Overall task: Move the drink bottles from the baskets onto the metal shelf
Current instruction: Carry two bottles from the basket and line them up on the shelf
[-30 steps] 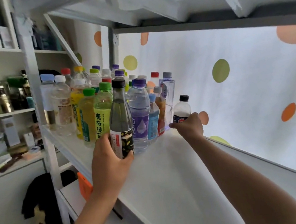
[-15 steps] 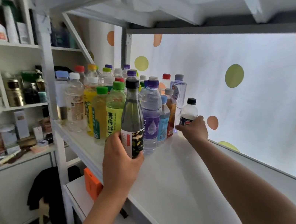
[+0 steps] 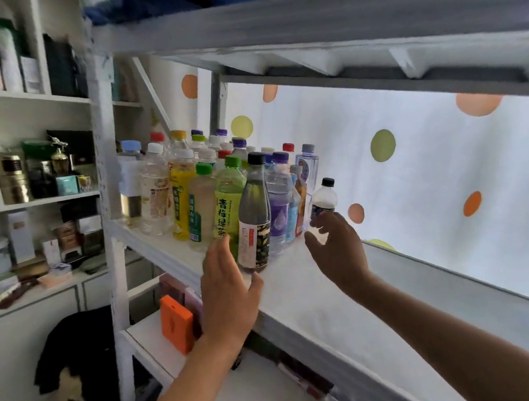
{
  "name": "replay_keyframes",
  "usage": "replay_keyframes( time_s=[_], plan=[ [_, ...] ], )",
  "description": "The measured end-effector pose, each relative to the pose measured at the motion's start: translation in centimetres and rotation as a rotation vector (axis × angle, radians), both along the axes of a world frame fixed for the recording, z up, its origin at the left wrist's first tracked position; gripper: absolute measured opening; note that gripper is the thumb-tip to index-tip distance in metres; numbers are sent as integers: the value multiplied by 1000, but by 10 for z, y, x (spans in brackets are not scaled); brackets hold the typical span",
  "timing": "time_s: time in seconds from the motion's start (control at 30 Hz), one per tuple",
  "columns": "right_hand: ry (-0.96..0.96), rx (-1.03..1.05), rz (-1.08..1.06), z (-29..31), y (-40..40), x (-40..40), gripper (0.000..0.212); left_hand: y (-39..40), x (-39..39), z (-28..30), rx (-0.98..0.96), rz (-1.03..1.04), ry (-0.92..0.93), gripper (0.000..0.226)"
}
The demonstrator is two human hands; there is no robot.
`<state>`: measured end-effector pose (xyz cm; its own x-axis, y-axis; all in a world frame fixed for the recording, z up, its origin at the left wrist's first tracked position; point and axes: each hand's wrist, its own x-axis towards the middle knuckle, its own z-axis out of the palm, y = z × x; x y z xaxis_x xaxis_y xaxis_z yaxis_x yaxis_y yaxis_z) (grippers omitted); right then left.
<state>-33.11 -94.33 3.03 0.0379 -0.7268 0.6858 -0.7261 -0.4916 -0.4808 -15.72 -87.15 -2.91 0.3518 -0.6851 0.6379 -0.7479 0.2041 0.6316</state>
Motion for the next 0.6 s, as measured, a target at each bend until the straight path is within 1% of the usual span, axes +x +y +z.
replay_keyframes(
  time_s=[0.03, 0.1, 0.23, 0.37, 0.47, 0.6],
  plan=[
    [43, -67, 44, 2, 21, 10, 14, 13, 6, 0, -7, -5, -14, 80],
    [169, -179, 117, 7, 60, 36, 13, 38, 24, 2, -33, -7, -49, 71],
    [370, -331, 233, 12, 123, 106, 17, 94, 81, 6, -88, -1, -204, 58],
    [534, -432, 363, 1, 175, 196, 23, 173, 157, -4, -61, 174, -311, 50],
    [555, -475, 513, -16, 213, 272, 25, 237, 222, -22, 7, 336, -326, 51],
    [508, -524, 742, -44, 286, 390, 26, 342, 304, -44, 79, 559, -286, 55]
  ],
)
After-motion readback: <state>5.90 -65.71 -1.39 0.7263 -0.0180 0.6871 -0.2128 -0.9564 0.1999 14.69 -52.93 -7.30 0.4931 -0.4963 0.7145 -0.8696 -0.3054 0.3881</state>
